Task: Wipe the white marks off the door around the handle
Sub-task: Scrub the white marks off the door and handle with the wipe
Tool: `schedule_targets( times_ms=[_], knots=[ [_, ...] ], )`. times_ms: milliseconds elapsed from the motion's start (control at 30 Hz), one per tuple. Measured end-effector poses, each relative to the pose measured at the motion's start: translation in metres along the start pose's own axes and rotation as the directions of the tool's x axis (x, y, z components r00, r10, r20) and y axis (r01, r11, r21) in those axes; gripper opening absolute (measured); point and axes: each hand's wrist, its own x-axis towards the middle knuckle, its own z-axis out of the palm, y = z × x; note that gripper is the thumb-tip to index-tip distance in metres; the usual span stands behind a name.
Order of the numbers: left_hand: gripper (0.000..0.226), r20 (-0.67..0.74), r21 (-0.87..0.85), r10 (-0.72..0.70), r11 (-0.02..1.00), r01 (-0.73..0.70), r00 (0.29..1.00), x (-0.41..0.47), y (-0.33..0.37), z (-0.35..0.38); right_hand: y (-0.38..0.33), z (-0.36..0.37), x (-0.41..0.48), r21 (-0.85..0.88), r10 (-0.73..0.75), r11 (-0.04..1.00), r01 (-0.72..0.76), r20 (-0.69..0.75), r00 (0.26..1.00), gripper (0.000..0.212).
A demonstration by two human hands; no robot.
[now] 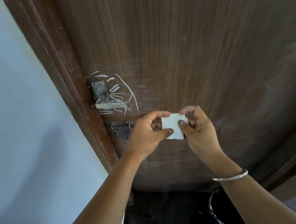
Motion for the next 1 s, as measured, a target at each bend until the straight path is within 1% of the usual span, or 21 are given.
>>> schedule_targets(
  times_ms=[67, 133, 167, 233, 267, 333, 400, 467, 600, 700, 767, 833, 933, 1000],
  knots=[
    [0.049, 0.0, 0.024, 0.046, 0.999, -0.046, 0.999, -0.001, 0.0, -0.002, -0.001, 0.002, 0.0, 0.016, 0.023, 1.0, -0.023, -0.018, 1.0, 0.031],
    [0.048, 0.002, 0.068, 0.096, 0.993, -0.096, 0.995, -0.002, 0.001, -0.004, -0.001, 0.005, -0.002, 0.062, 0.058, 0.996, -0.057, -0.007, 0.998, 0.025],
    [0.046, -0.006, 0.097, 0.117, 0.989, -0.116, 0.993, -0.003, 0.001, -0.005, -0.001, 0.005, -0.002, 0.085, 0.071, 0.994, -0.073, 0.03, 0.997, 0.026],
    [0.038, -0.049, 0.172, 0.154, 0.975, -0.143, 0.987, -0.004, 0.003, -0.008, 0.0, 0.006, -0.002, 0.097, 0.074, 0.992, -0.085, 0.109, 0.991, 0.039],
    [0.033, -0.07, 0.204, 0.173, 0.967, -0.155, 0.982, -0.004, 0.004, -0.01, 0.0, 0.008, -0.002, 0.091, 0.068, 0.993, -0.08, 0.122, 0.99, 0.041],
    [0.025, -0.094, 0.235, 0.198, 0.957, -0.171, 0.976, -0.005, 0.006, -0.014, -0.001, 0.012, -0.002, 0.068, 0.041, 0.997, -0.048, 0.09, 0.995, 0.035],
    [0.019, -0.104, 0.237, 0.184, 0.959, -0.155, 0.978, -0.006, 0.006, -0.019, 0.0, 0.017, -0.002, -0.007, 0.011, 1.0, -0.011, 0.036, 0.999, 0.029],
    [0.014, -0.098, 0.217, 0.153, 0.968, -0.129, 0.983, -0.008, 0.005, -0.024, -0.002, 0.022, -0.001, -0.081, -0.017, 0.997, 0.019, 0.015, 1.0, 0.027],
    [0.014, -0.097, 0.177, 0.138, 0.977, -0.12, 0.986, -0.009, 0.004, -0.038, -0.01, 0.036, 0.002, -0.06, -0.052, 0.997, 0.058, 0.103, 0.993, 0.009],
    [0.016, -0.148, 0.163, 0.116, 0.982, -0.091, 0.982, -0.008, 0.002, -0.049, -0.008, 0.051, 0.007, -0.089, -0.034, 0.995, 0.041, 0.084, 0.996, 0.012],
    [0.017, -0.185, 0.18, 0.117, 0.98, -0.083, 0.976, -0.008, -0.001, -0.061, -0.009, 0.065, 0.01, -0.045, -0.02, 0.999, 0.024, 0.089, 0.996, 0.01],
    [0.02, -0.194, 0.197, 0.122, 0.977, -0.083, 0.973, -0.009, -0.004, -0.074, -0.01, 0.079, 0.012, 0.017, -0.021, 1.0, 0.019, 0.114, 0.993, 0.011],
    [0.032, -0.21, 0.194, 0.118, 0.978, -0.077, 0.971, -0.01, -0.01, -0.097, -0.01, 0.099, 0.021, 0.076, -0.027, 0.997, 0.02, 0.094, 0.995, 0.024],
    [0.034, -0.265, 0.205, 0.128, 0.976, -0.074, 0.956, -0.007, -0.014, -0.112, -0.01, 0.111, 0.03, 0.094, -0.025, 0.995, 0.018, 0.076, 0.997, 0.032]
  ],
)
